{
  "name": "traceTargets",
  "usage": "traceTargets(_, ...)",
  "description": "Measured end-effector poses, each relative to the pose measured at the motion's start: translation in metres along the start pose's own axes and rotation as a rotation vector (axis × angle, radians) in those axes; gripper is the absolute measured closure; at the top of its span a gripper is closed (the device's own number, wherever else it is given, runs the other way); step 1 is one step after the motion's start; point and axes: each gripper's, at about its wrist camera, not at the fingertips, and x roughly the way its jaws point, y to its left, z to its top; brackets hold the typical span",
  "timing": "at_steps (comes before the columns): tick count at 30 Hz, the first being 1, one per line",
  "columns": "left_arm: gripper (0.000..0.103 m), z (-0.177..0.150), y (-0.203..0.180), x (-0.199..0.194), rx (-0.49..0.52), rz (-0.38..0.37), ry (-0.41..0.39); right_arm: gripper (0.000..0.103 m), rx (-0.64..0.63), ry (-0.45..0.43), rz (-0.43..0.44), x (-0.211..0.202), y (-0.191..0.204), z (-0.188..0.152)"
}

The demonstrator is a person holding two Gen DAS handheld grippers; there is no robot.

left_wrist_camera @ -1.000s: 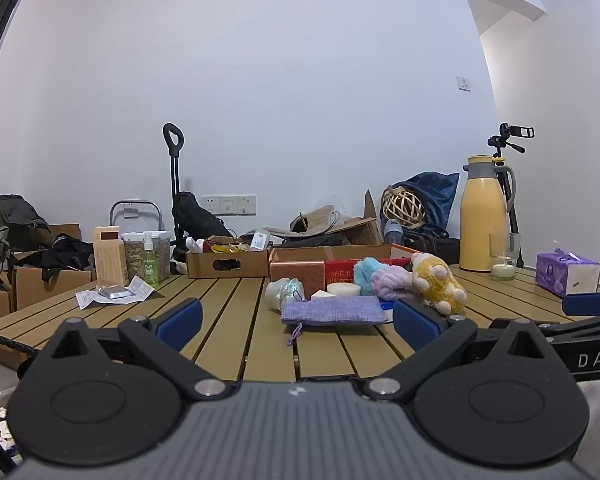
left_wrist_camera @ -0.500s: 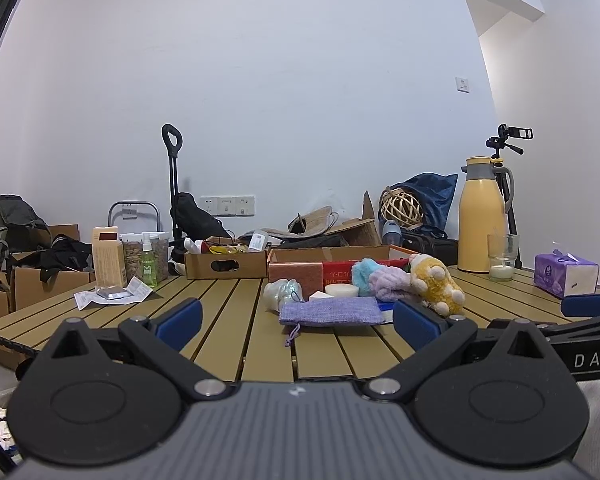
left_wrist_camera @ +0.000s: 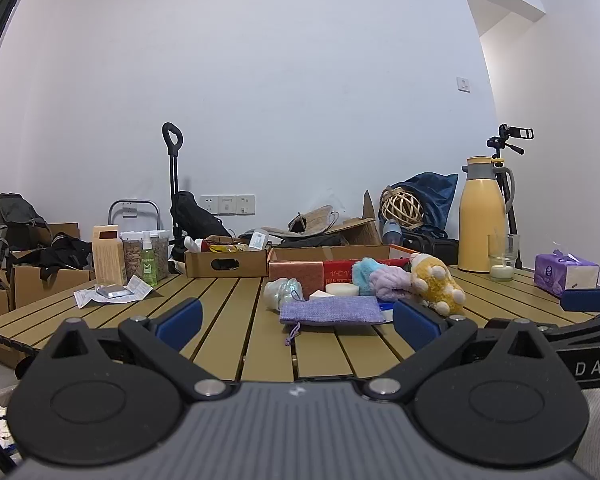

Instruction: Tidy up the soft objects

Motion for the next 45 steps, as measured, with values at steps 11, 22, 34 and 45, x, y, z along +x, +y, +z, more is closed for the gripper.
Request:
traceTargets(11, 0.000, 0.000, 0.001, 0.000, 0.000, -0.001, 0.000, 0.000, 0.005, -0.012, 0.008, -0.002, -0.002, 0.001)
traceTargets(22, 0.000, 0.000, 0.001, 0.000, 0.000, 0.002, 0.002, 0.000, 0.084, -0.054, 0.031, -0.005, -0.014, -0.001)
traceTargets(34, 0.000, -0.003, 0.000, 0.008, -0.008, -0.016, 0.002, 0.000, 0.045, -0.061, 0.012, -0.004, -0.010, -0.002)
traceTargets(45, 0.000, -0.002, -0.001, 0.028, -0.020, -0.025, 0.013, 0.000, 0.104, -0.033, -0.031, 0.014, -0.025, -0.002)
